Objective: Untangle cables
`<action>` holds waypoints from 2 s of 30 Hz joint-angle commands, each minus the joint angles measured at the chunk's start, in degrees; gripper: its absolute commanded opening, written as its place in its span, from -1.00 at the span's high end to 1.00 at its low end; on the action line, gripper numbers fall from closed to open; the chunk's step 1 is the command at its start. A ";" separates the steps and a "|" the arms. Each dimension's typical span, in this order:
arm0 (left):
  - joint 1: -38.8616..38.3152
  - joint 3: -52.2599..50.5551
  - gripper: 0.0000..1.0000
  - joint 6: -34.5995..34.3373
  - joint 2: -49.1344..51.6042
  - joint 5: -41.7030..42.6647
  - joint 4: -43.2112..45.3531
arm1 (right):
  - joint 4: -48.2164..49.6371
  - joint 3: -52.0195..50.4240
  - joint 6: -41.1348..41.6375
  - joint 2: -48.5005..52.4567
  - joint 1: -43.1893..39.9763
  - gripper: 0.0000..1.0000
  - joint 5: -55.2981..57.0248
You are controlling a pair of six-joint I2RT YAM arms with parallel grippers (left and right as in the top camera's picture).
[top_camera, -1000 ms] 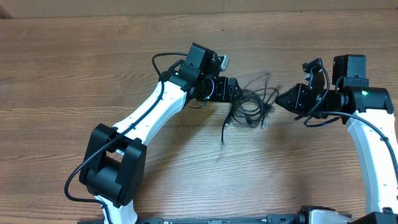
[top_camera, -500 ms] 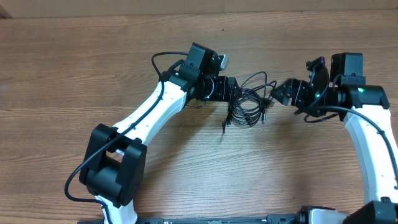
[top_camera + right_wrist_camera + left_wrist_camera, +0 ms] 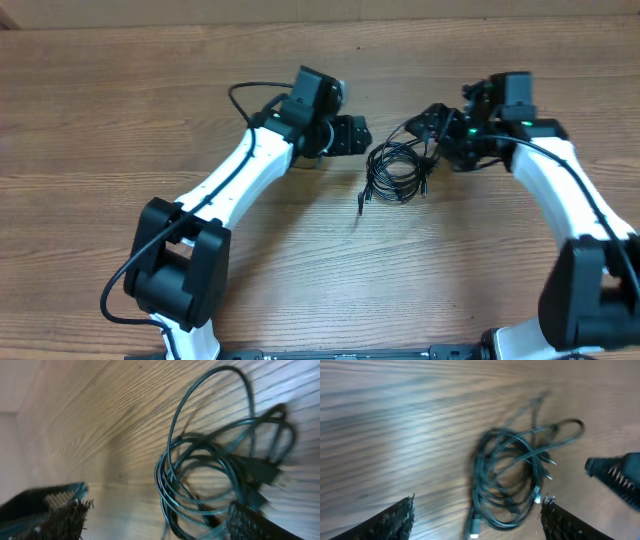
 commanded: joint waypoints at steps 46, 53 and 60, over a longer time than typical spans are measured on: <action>5.60 0.20 -0.99 -2.16 -0.79 -9.25 -5.03 | -0.72 5.07 18.25 7.50 12.15 -1.00 34.88; 5.57 0.22 -1.00 -2.19 -0.79 -9.22 -5.03 | 2.29 3.21 21.16 9.57 12.96 -1.00 34.84; 5.60 0.22 -1.00 -2.16 -0.79 -9.42 -5.07 | 8.87 3.21 21.11 15.04 12.96 -0.94 35.10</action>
